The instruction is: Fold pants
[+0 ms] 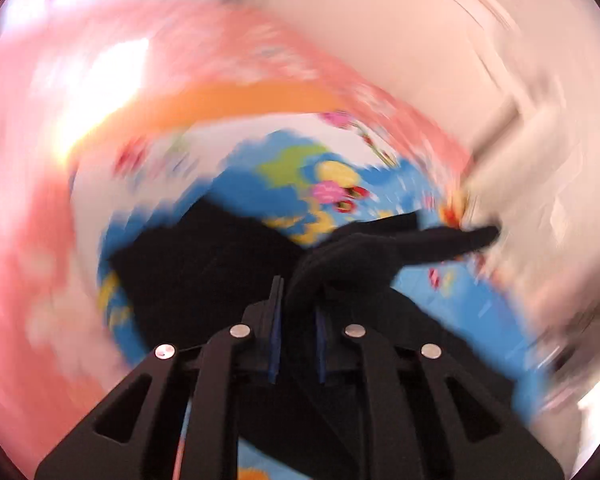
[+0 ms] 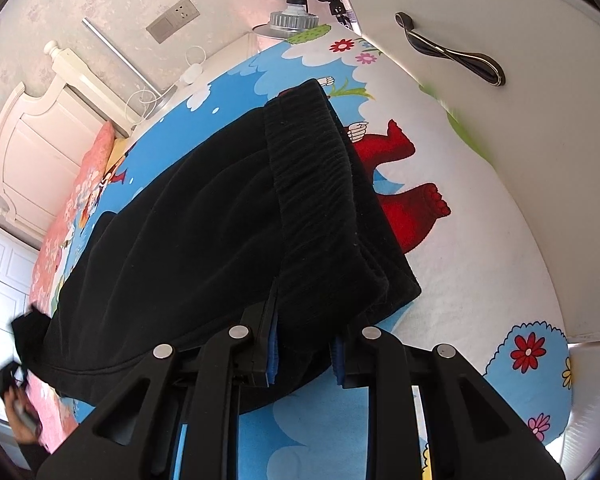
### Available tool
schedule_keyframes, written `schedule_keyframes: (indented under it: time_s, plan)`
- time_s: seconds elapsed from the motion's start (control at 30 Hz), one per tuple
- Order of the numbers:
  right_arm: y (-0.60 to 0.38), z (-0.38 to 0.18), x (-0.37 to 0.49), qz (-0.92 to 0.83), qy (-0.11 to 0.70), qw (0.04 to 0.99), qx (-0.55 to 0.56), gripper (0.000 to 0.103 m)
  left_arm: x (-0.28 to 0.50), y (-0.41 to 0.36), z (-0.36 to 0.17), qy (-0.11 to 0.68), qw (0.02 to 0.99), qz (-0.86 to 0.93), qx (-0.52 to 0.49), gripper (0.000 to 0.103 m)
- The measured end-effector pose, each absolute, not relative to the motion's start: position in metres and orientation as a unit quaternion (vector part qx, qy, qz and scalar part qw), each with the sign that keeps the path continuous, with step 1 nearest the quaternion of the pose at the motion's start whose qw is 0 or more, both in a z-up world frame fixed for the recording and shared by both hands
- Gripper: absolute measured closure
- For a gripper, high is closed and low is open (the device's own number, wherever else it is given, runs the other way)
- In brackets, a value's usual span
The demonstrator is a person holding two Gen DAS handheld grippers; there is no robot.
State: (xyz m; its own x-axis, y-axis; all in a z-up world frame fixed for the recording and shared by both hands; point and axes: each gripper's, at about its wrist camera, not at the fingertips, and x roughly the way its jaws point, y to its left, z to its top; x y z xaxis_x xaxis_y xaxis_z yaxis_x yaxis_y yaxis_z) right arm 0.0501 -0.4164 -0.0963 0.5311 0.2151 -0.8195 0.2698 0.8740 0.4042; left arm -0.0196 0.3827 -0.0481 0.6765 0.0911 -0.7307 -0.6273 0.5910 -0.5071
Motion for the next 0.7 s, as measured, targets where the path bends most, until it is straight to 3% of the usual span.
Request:
schedule_keyframes:
  time_s: [0.1,0.17,0.2,0.33,0.5,0.57,0.63,0.7]
  plan:
    - [-0.416,-0.095,0.052,-0.014,0.489,0.837,0.245,0.080,-0.067,0.424,-0.090,0.329,0.791,0.237,-0.458,0.085]
    - [-0.419,-0.096,0.053,-0.010,0.492,0.834,0.251,0.080,-0.080,0.433,-0.101,0.318,0.784,0.211,-0.490,0.062]
    - [-0.420,-0.097,0.053,-0.008,0.492,0.833,0.254,0.080,-0.082,0.436,-0.102,0.310,0.786,0.193,-0.498,0.058]
    - [-0.418,-0.096,0.052,-0.011,0.493,0.834,0.250,0.080,-0.072,0.449,-0.106,0.293,0.781,0.181,-0.520,0.056]
    - [-0.418,-0.095,0.054,-0.011,0.496,0.831,0.250,0.080,-0.045,0.455,-0.120,0.314,0.759,0.171,-0.544,0.059]
    - [-0.418,-0.094,0.055,-0.010,0.496,0.832,0.247,0.080,-0.035,0.453,-0.115,0.322,0.769,0.155,-0.530,0.081]
    - [-0.417,-0.090,0.055,-0.008,0.494,0.834,0.244,0.081,-0.030,0.456,-0.109,0.328,0.772,0.163,-0.520,0.089]
    - [-0.420,-0.079,0.053,0.002,0.483,0.840,0.249,0.082,-0.041,0.450,-0.084,0.314,0.788,0.171,-0.502,0.089]
